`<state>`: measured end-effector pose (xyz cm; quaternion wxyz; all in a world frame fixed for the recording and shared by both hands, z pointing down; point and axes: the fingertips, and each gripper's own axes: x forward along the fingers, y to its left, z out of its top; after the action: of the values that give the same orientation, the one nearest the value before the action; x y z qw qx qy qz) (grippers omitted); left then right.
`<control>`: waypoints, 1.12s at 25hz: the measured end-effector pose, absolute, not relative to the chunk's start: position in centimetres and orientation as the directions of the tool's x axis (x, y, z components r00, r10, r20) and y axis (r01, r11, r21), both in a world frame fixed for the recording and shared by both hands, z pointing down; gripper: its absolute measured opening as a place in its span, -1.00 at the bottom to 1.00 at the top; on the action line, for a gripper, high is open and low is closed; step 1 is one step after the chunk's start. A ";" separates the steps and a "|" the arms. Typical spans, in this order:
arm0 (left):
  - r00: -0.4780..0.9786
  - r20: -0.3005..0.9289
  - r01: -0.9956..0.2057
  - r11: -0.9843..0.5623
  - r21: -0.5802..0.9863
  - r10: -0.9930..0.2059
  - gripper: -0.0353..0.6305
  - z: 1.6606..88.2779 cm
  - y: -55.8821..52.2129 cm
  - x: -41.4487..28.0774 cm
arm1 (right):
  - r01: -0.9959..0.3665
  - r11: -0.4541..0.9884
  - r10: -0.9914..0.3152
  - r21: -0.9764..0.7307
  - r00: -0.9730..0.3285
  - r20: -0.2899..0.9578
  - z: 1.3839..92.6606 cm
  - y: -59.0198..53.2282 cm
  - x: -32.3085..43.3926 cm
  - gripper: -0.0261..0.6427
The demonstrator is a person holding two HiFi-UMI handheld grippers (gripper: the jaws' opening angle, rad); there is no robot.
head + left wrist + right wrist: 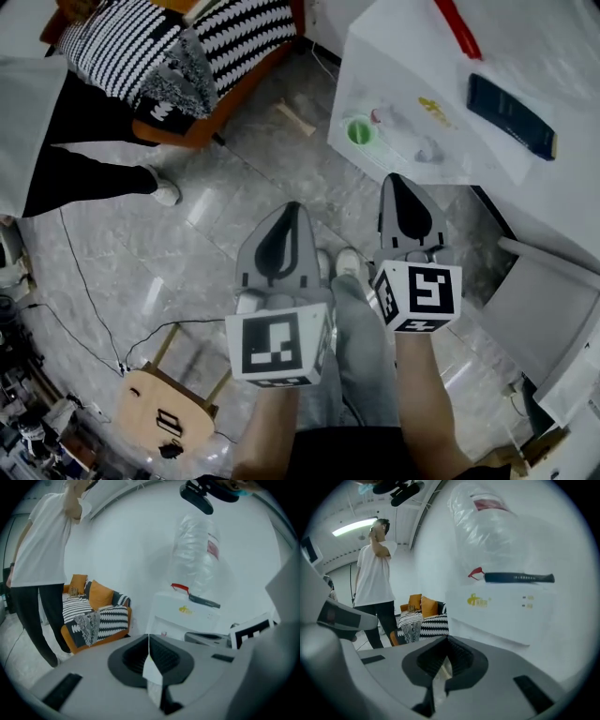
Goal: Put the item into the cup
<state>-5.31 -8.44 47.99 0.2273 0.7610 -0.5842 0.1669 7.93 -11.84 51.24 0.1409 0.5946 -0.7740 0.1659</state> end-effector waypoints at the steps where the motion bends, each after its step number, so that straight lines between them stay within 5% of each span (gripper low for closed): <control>1: 0.265 0.507 -0.964 -0.221 0.146 -0.820 -0.85 46.8 -8.4 -5.2 | -0.968 0.232 -0.881 -0.094 -0.250 0.402 49.9 -11.6 8.1 -0.89; 17: 0.328 0.363 -0.944 -0.316 0.092 -0.872 -0.85 31.6 -6.4 -0.8 | -0.925 0.312 -0.932 -0.216 -0.342 0.116 29.7 -7.2 9.6 -0.89; 28: 0.390 0.110 -0.920 -0.391 0.014 -0.914 -0.85 18.2 -5.0 2.9 | -0.923 0.382 -0.922 -0.034 -0.378 -0.086 15.4 -4.4 10.9 -0.89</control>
<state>2.89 -5.04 18.17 0.0362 0.8329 -0.5507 0.0421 10.94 -4.39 15.35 -0.0455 0.5557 -0.8301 -0.0098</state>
